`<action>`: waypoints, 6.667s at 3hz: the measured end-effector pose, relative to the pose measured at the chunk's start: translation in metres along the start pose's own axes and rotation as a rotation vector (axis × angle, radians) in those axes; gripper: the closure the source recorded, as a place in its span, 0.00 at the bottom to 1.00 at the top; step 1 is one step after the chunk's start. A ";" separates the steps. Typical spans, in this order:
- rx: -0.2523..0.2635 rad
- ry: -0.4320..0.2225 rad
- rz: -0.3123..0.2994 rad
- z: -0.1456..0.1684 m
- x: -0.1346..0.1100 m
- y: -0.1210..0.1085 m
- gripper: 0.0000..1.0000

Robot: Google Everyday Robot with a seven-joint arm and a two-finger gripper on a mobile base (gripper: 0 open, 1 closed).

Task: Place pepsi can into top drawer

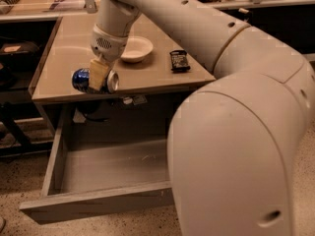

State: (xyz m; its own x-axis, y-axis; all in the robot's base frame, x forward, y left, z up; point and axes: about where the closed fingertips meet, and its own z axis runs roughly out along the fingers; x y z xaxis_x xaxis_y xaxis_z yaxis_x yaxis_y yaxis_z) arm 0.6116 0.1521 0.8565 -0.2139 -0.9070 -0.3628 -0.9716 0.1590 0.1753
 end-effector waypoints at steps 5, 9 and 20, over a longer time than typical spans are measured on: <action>-0.082 -0.033 0.228 0.043 0.075 0.089 1.00; -0.066 -0.180 0.495 0.112 0.132 0.075 1.00; 0.081 -0.212 0.759 0.188 0.178 -0.012 0.00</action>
Offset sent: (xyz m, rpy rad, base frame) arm -0.1359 -0.0429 -0.0372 -0.0273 0.1887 -0.1186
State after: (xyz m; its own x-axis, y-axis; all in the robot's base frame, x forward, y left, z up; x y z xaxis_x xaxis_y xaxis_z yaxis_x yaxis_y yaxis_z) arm 0.5661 0.0618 0.6176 -0.8282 -0.4466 -0.3387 -0.5547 0.7399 0.3807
